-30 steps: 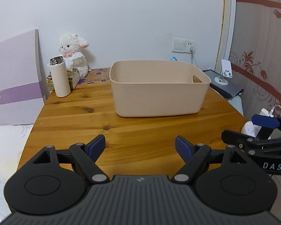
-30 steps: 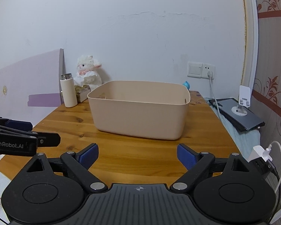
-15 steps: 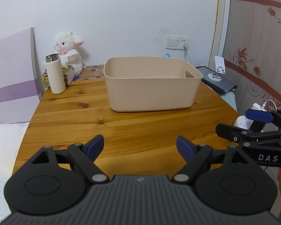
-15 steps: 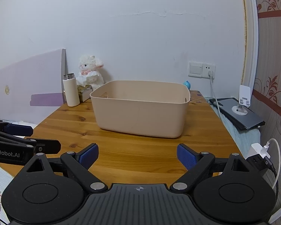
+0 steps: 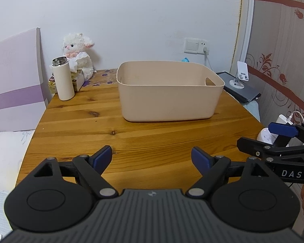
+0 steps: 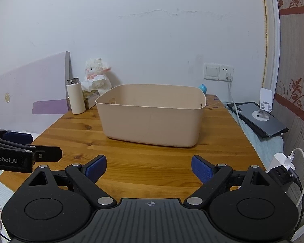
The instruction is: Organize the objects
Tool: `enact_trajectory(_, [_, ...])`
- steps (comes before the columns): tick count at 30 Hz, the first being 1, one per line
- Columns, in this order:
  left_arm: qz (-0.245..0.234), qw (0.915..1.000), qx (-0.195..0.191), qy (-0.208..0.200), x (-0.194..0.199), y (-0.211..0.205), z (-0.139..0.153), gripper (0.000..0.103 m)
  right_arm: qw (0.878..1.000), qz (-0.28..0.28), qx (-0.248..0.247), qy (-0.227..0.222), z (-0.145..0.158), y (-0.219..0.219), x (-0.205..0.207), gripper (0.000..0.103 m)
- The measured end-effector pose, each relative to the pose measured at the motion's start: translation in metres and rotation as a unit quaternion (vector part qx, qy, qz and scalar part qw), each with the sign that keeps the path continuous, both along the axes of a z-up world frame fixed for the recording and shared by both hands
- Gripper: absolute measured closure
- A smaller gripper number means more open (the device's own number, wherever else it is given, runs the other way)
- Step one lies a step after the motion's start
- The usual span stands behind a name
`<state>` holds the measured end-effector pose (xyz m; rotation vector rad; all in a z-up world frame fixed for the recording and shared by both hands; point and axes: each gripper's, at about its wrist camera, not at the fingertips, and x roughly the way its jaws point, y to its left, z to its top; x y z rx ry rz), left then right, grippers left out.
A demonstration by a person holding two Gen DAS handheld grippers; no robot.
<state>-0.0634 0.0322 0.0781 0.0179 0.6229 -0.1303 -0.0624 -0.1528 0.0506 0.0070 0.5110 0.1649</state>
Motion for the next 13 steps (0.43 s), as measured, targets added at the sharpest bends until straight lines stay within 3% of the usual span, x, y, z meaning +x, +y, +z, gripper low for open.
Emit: enact_trajectory(13, [-0.002, 0.9998, -0.007, 0.018, 0.016, 0.002, -0.007, 0.017, 1.0, -0.004, 0.007, 0.019, -0.01, -0.003, 0.016, 0.011])
